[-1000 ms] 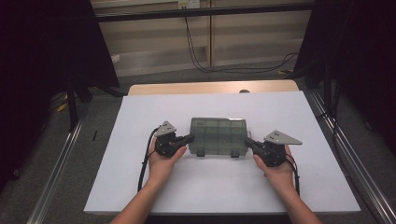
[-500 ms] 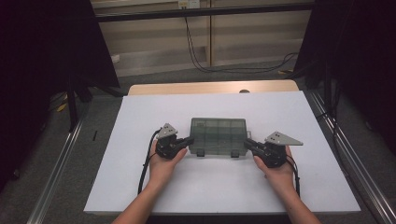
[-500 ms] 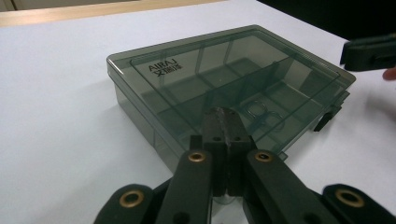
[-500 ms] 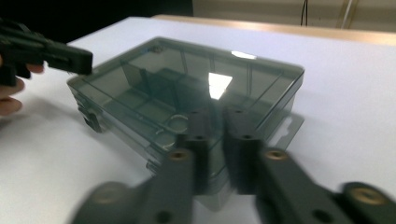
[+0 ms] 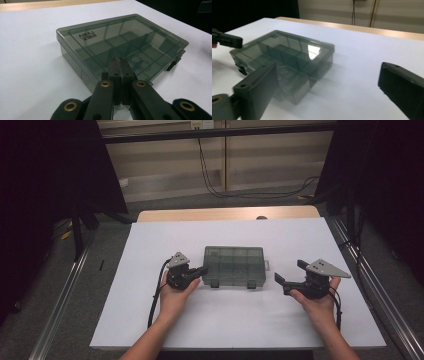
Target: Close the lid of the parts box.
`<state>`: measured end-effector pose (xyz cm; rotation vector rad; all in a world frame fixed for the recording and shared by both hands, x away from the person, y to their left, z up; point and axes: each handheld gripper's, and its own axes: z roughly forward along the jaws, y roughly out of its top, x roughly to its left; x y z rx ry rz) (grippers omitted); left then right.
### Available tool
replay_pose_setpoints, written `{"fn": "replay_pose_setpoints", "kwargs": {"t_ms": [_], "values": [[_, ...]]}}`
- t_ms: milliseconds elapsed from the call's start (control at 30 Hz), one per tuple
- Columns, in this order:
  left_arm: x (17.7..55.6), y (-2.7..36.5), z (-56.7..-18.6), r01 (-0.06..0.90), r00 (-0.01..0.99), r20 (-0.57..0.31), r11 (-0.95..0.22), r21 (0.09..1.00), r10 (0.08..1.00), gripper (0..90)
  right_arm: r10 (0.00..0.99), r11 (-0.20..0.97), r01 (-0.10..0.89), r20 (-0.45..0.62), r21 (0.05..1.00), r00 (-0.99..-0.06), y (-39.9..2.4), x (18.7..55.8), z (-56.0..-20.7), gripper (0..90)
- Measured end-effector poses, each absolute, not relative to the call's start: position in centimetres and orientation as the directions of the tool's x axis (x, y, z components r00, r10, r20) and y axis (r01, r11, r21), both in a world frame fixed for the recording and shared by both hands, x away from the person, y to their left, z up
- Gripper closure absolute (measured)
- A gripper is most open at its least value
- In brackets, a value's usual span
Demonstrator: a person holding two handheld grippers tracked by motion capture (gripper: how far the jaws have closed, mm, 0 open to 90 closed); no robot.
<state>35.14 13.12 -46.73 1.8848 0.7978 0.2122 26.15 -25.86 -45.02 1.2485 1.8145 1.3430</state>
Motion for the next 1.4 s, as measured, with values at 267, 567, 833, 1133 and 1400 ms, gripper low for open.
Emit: {"fn": "replay_pose_setpoints", "kwargs": {"t_ms": [267, 567, 833, 1133, 1400], "values": [[35.2, 13.2, -46.7, 0.433, 0.764, -0.207, -0.247, 0.867, 0.611, 90.0, 0.909, 0.072, 0.364, 0.090, 0.928, -0.408, -28.0, 25.0, -45.3, 0.0], [35.2, 13.2, -46.7, 0.438, 0.764, -0.215, -0.244, 0.865, 0.609, 90.0, 0.917, 0.050, 0.355, 0.098, 0.934, -0.386, -30.1, 23.8, -44.7, 0.0], [35.1, 13.3, -46.6, 0.441, 0.776, -0.232, -0.242, 0.864, 0.587, 90.0, 0.920, 0.066, 0.371, 0.088, 0.926, -0.382, -30.6, 23.2, -45.8, 0.0], [34.2, 13.8, -45.6, 0.387, 0.807, -0.219, -0.211, 0.898, 0.549, 65.3, 0.917, 0.062, 0.375, 0.096, 0.925, -0.388, -30.6, 23.0, -46.1, 0.0], [33.1, 15.4, -44.6, 0.362, 0.776, -0.204, -0.157, 0.919, 0.597, 29.4, 0.917, 0.054, 0.376, 0.103, 0.925, -0.384, -30.9, 22.8, -46.0, 0.0]]}}
